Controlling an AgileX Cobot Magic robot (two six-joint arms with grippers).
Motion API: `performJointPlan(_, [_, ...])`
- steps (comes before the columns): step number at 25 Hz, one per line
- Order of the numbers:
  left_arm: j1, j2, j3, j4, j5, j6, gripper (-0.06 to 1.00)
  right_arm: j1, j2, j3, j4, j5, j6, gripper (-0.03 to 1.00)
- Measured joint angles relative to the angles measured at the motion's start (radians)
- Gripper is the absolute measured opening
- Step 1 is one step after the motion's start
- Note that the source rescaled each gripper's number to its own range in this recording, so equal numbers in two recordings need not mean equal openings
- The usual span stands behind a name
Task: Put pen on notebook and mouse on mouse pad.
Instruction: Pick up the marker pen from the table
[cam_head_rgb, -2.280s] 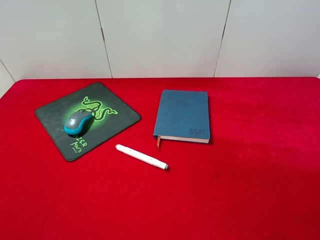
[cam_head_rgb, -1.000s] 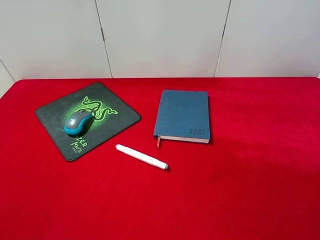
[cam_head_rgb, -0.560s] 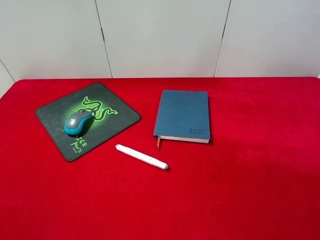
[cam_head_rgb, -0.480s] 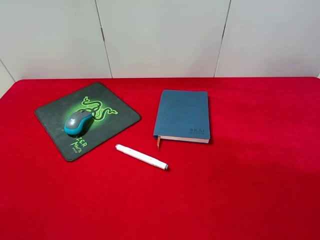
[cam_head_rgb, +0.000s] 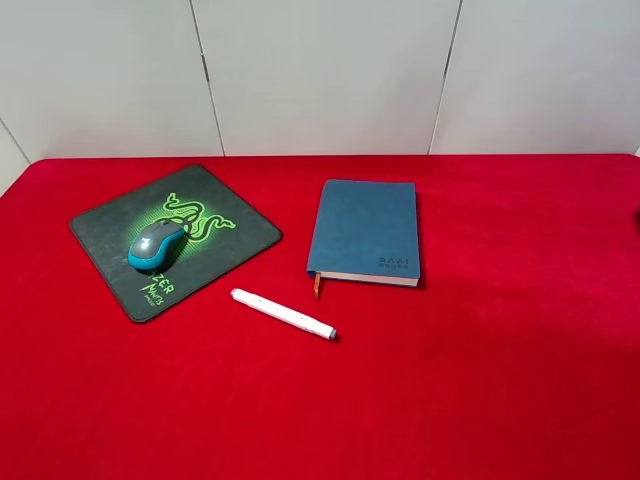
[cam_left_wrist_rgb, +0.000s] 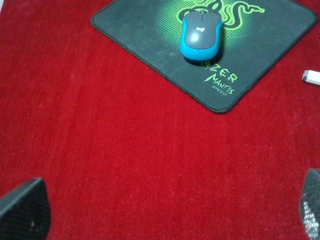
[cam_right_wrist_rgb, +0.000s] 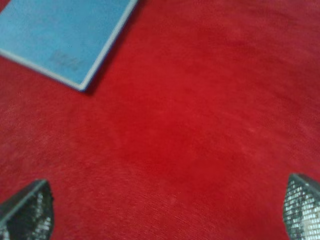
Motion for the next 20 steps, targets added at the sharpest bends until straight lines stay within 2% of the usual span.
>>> performJointPlan(11, [0.0,0.0,0.0,0.0,0.0,0.0,1.0,0.318,0.447,-0.106,0.001,-0.165,-0.083,1.0])
performJointPlan(20, [0.0,0.0,0.0,0.0,0.0,0.0,1.0,0.549,0.765,-0.26,0.001,-0.192,-0.097,1.0])
